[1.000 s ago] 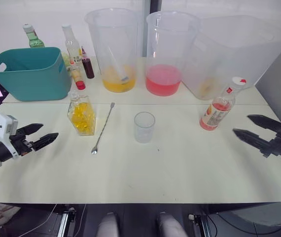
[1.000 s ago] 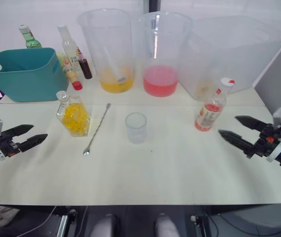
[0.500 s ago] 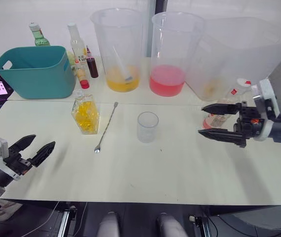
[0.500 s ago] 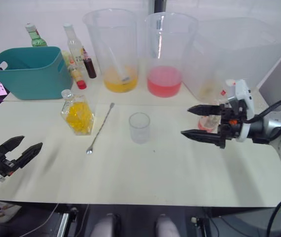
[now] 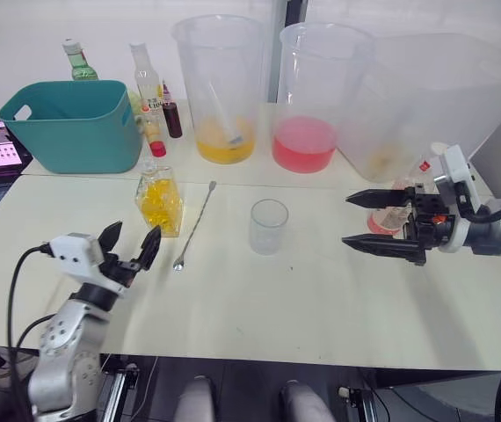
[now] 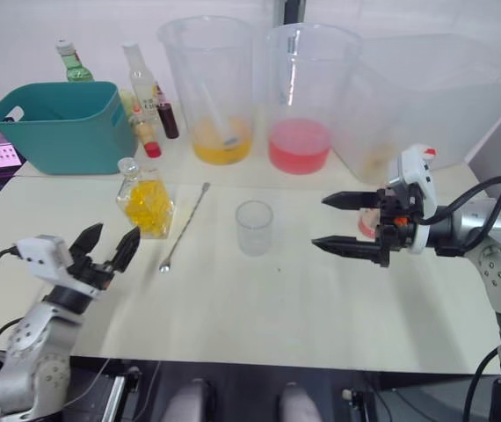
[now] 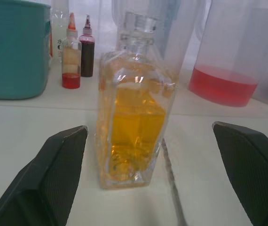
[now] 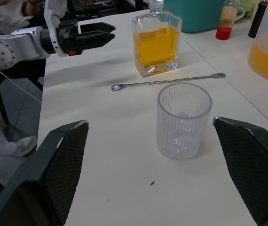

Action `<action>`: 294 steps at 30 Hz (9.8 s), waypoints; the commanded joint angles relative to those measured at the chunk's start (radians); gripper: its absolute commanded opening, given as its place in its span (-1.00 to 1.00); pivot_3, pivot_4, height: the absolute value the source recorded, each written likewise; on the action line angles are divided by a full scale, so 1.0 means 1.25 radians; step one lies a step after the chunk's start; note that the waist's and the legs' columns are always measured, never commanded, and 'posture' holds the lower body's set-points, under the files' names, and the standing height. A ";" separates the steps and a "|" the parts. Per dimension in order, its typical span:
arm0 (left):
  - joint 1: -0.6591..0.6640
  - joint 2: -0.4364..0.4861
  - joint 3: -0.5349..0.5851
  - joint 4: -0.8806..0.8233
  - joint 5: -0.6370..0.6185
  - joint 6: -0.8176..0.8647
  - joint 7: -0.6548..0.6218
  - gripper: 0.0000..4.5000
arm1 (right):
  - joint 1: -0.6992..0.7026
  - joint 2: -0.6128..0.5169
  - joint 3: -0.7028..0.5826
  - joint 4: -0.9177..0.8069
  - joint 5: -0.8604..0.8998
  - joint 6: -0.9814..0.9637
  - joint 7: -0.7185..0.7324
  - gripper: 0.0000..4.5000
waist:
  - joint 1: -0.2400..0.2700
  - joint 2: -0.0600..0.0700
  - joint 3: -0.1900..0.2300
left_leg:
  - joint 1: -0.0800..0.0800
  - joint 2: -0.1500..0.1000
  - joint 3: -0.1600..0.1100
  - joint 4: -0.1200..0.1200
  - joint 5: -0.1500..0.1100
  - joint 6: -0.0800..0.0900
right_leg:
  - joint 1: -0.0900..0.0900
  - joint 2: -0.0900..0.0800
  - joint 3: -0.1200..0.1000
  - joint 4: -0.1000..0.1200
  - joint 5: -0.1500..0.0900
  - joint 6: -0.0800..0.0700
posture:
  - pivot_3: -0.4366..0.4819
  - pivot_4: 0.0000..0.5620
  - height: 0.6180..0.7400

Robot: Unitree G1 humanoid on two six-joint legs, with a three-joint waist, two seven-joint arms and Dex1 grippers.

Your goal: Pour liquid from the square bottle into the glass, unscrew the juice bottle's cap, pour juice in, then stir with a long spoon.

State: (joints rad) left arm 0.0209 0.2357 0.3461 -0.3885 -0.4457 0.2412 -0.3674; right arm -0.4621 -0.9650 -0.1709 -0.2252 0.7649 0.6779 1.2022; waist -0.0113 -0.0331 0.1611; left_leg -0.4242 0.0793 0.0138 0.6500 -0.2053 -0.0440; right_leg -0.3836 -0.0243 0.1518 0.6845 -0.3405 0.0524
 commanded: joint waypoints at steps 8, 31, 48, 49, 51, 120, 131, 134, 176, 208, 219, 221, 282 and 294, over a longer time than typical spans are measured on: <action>-0.099 -0.031 -0.044 0.065 0.127 -0.059 0.148 1.00 | 0.014 -0.031 -0.064 -0.014 -0.013 -0.025 0.012 0.99 | 0.000 0.000 0.000 | 0.000 -0.001 -0.001 0.000 0.000 0.000 | 0.001 0.000 0.000 0.000 0.000 0.000 | -0.05 -0.47 0.92; -0.246 -0.043 -0.118 0.246 0.169 -0.059 0.184 1.00 | 0.055 -0.044 -0.107 -0.055 -0.003 -0.025 -0.005 0.99 | 0.014 0.000 0.000 | 0.000 -0.003 -0.005 0.001 0.000 0.000 | 0.003 -0.001 -0.003 -0.001 0.001 0.001 | -0.05 -0.47 0.92; -0.384 -0.047 -0.123 0.407 0.223 -0.118 0.225 0.26 | 0.082 -0.045 -0.117 -0.100 0.003 -0.013 -0.056 1.00 | 0.019 0.000 0.000 | 0.002 -0.003 -0.009 0.001 0.000 0.000 | 0.009 -0.002 -0.008 -0.003 0.001 0.001 | -0.05 -0.47 0.92; -0.386 -0.047 -0.122 0.408 0.224 -0.124 0.225 0.26 | 0.081 -0.045 -0.116 -0.101 0.003 -0.012 -0.058 1.00 | 0.019 0.000 0.000 | 0.002 -0.003 -0.010 0.001 0.000 0.000 | 0.009 -0.001 -0.008 -0.003 0.001 0.001 | -0.05 -0.47 0.92; -0.388 -0.042 -0.123 0.407 0.231 -0.137 0.222 0.26 | 0.080 -0.045 -0.115 -0.102 0.004 -0.011 -0.062 1.00 | 0.019 0.000 0.000 | 0.002 -0.003 -0.010 0.001 0.001 0.000 | 0.009 -0.001 -0.008 -0.003 0.001 0.001 | -0.05 -0.47 0.92; -0.489 0.175 -0.399 0.404 -0.008 0.033 -0.833 0.99 | 0.350 0.030 -0.250 -0.366 0.125 0.038 -0.343 1.00 | -0.001 0.001 0.004 | -0.005 -0.003 -0.019 0.006 0.001 0.000 | 0.011 -0.002 -0.020 -0.005 0.000 0.001 | -0.05 -0.47 0.92; -0.533 0.266 -0.387 0.256 -0.039 0.172 -0.804 0.99 | 0.289 0.039 -0.188 -0.325 0.116 0.022 -0.319 1.00 | -0.001 0.002 0.004 | -0.005 -0.003 -0.020 0.007 0.001 0.000 | 0.011 -0.002 -0.020 -0.004 0.000 0.001 | -0.05 -0.47 0.92; -0.521 0.295 -0.389 0.241 -0.023 0.161 -0.809 0.99 | 0.270 0.044 -0.164 -0.313 0.107 0.017 -0.316 1.00 | -0.001 0.002 0.004 | -0.005 -0.003 -0.020 0.007 0.001 0.000 | 0.011 -0.002 -0.020 -0.005 0.000 0.001 | -0.05 -0.47 0.92; -0.511 0.284 -0.492 0.261 0.043 0.074 -0.852 0.25 | 0.249 0.068 -0.113 -0.363 0.078 0.013 -0.344 1.00 | -0.001 0.003 0.004 | -0.006 -0.003 -0.021 0.007 0.001 0.000 | 0.011 -0.002 -0.021 -0.005 0.000 0.001 | -0.05 -0.47 0.92; -0.515 0.267 -0.505 0.267 0.068 0.079 -0.813 0.25 | -0.088 0.223 0.216 -0.354 0.040 0.128 -0.374 -0.52 | 0.002 0.005 0.004 | -0.006 -0.003 -0.022 0.007 0.001 0.000 | 0.012 -0.002 -0.022 -0.004 0.000 0.001 | -0.05 -0.47 0.92; -0.504 0.260 -0.514 0.268 0.075 0.066 -0.811 0.25 | -0.108 0.236 0.111 -0.363 0.154 0.161 -0.412 -0.52 | 0.003 0.005 0.004 | -0.006 -0.004 -0.022 0.007 0.001 0.000 | 0.012 -0.002 -0.023 -0.005 0.000 0.001 | -0.05 -0.47 0.92; -0.499 0.260 -0.516 0.271 0.077 0.059 -0.812 0.25 | -0.089 0.210 0.064 -0.365 0.170 0.161 -0.417 -0.52 | 0.004 0.005 0.004 | -0.006 -0.004 -0.023 0.007 0.001 0.001 | 0.012 -0.002 -0.023 -0.005 0.000 0.001 | -0.05 -0.47 0.92; -0.484 0.240 -0.505 0.237 0.069 0.050 -0.771 0.25 | 0.391 0.090 -0.443 0.105 -0.146 -0.191 -0.394 0.96 | 0.007 0.018 0.002 | 0.000 -0.008 -0.025 0.006 0.000 0.002 | 0.025 -0.004 -0.022 -0.016 0.000 0.002 | -0.05 -0.47 0.92; -0.456 0.245 -0.470 0.216 0.030 0.067 -0.763 0.25 | 0.570 -0.020 -0.487 -0.218 0.063 0.042 -0.176 0.96 | 0.004 0.018 0.002 | -0.001 -0.008 -0.026 0.006 0.000 0.002 | 0.025 -0.004 -0.023 -0.017 -0.001 0.003 | -0.05 -0.47 0.92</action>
State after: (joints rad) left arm -0.5569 0.5373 -0.2510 -0.0871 -0.3995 0.3129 -1.3374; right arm 0.2528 -0.9714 -0.7525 -0.4365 0.7931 0.7137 0.9493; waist -0.0060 -0.0110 0.1636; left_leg -0.4254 0.0691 -0.0193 0.6572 -0.2052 -0.0417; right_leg -0.3519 -0.0292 0.1233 0.6635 -0.3411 0.0559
